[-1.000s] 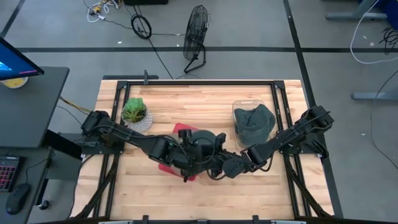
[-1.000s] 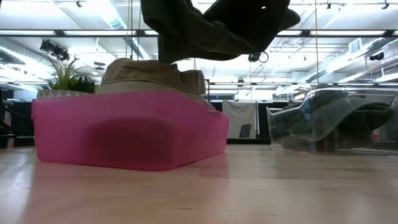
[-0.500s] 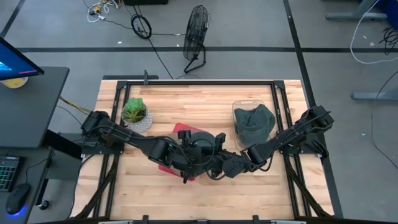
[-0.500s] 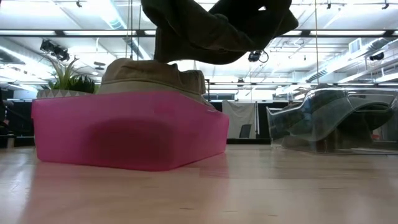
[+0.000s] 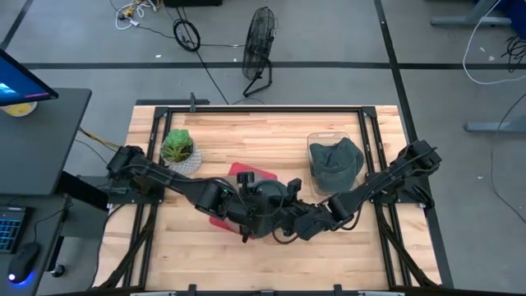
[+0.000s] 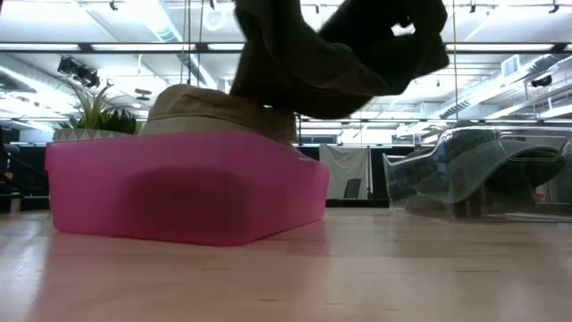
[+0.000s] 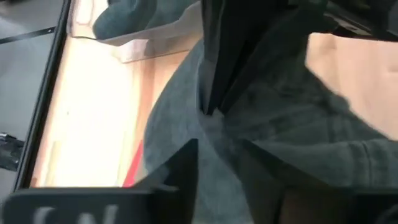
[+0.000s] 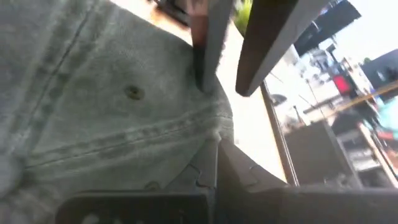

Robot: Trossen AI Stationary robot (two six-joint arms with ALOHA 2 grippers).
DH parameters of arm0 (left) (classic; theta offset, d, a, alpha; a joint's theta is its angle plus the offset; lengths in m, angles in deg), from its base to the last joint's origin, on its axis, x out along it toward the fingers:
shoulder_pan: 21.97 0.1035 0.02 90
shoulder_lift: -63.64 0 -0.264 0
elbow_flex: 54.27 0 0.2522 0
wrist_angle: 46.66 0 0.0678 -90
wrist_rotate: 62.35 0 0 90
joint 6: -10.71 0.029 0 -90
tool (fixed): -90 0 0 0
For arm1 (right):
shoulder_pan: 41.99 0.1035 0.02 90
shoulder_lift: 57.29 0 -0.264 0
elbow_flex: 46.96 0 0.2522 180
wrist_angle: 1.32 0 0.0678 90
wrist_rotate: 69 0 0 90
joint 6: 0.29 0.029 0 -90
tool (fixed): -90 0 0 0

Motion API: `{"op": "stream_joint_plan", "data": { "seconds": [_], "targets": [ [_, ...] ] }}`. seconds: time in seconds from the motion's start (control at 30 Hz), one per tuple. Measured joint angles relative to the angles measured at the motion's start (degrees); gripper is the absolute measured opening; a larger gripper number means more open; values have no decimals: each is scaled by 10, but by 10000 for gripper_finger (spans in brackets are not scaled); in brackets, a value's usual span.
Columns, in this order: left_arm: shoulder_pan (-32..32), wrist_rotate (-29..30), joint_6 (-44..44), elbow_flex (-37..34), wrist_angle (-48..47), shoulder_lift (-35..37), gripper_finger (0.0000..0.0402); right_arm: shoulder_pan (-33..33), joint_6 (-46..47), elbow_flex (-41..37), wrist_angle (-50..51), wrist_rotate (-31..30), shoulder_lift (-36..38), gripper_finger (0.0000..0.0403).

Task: Pick & Place hat
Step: Put the black cap into the transparent bin

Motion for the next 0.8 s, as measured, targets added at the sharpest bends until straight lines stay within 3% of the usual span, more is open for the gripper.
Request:
{"op": "stream_joint_plan", "data": {
  "seconds": [0.23,0.43,0.53,0.67,0.8],
  "targets": [
    [14,56,-12,0,1,0,204,20,32,0,97,-133,11,2],
    [19,58,-51,0,-1,0,212,62,-29,1,151,-260,80,2],
    [19,58,-64,0,-1,0,204,72,-18,1,237,-314,128,2],
    [19,58,-66,0,-1,0,195,65,87,1,403,-293,196,2],
    [19,58,-66,0,-1,0,193,39,298,2,621,-212,242,2]
  ]
}}
